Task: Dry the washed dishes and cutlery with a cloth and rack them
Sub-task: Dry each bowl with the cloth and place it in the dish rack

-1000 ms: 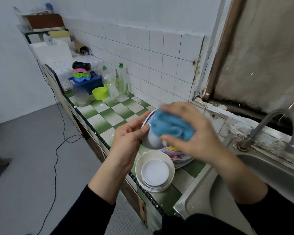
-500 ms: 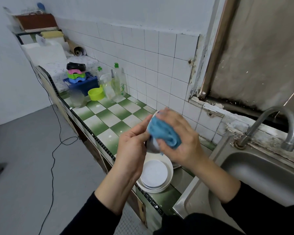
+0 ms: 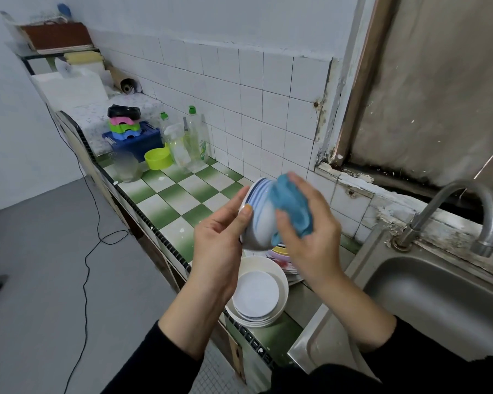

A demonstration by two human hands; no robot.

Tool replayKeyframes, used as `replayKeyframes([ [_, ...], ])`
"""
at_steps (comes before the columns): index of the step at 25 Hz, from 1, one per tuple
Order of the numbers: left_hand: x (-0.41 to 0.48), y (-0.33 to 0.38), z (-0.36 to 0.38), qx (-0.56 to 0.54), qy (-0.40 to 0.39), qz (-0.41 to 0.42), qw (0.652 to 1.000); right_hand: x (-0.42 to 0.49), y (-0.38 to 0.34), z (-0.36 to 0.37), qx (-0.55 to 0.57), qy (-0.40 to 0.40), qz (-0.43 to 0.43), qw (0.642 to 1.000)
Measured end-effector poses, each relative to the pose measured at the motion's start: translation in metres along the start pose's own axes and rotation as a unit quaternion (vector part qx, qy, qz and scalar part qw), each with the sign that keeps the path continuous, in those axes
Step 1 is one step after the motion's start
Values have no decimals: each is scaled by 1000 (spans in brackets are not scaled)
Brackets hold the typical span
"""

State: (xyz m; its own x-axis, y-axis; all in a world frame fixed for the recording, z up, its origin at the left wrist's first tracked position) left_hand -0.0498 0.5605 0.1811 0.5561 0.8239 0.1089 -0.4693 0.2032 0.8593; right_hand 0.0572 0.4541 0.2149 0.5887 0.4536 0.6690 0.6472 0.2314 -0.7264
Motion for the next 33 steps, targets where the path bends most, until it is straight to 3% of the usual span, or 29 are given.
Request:
replayKeyframes([
  [2,-1,2,2,34,2,27,999,11,15,-5,72,25,103,992],
  [3,-1,3,2,40,10,33,999,11,7,-4,49,31,78,995],
  [6,5,6,-4,51,43,40,997,-18,-27,14,-68,-17,-110,991],
  [8,5,10,-6,77,45,49,995,-27,-24,14,-76,-26,-120,989],
  [11,0,9,-3,94,41,59,993,-4,14,-4,61,33,83,994],
  [13,-1,9,1,87,42,59,994,4,19,-3,97,43,136,985],
  [15,1,11,1,70,53,55,995,-3,-8,2,14,27,8,1000],
  [17,5,15,-5,54,61,51,995,-25,-31,20,-61,-45,-137,988],
  [18,5,17,-7,50,63,50,996,-30,-31,23,-72,-71,-161,982],
  [19,5,18,-8,49,62,50,996,-28,-26,20,-66,-73,-151,984],
  [22,-2,16,-5,61,61,49,995,-2,2,-4,35,11,25,999],
  [23,-4,15,-3,58,64,47,995,1,2,-7,46,32,45,997],
  [25,-2,17,-1,31,74,42,996,-7,-18,-4,-2,52,-32,998],
  [27,5,22,-4,4,87,39,995,-28,-36,11,-54,24,-132,990],
  [28,8,24,-7,-5,95,38,995,-34,-35,13,-63,19,-140,988],
  [33,6,31,-8,-12,104,51,993,-11,-15,-17,-50,104,15,993],
])
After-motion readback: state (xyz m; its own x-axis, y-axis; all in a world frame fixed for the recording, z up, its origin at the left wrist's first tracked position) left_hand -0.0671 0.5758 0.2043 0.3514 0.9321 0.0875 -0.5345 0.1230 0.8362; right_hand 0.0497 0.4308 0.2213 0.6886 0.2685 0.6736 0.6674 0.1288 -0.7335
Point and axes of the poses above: each hand's wrist, its own x-axis towards the middle knuckle, its own z-axis out of the palm, y = z × x, the point moved 10 cm from there along x, towards the middle knuckle, and after that the axes turned 6 degrees about z, right-handed, at the moved point
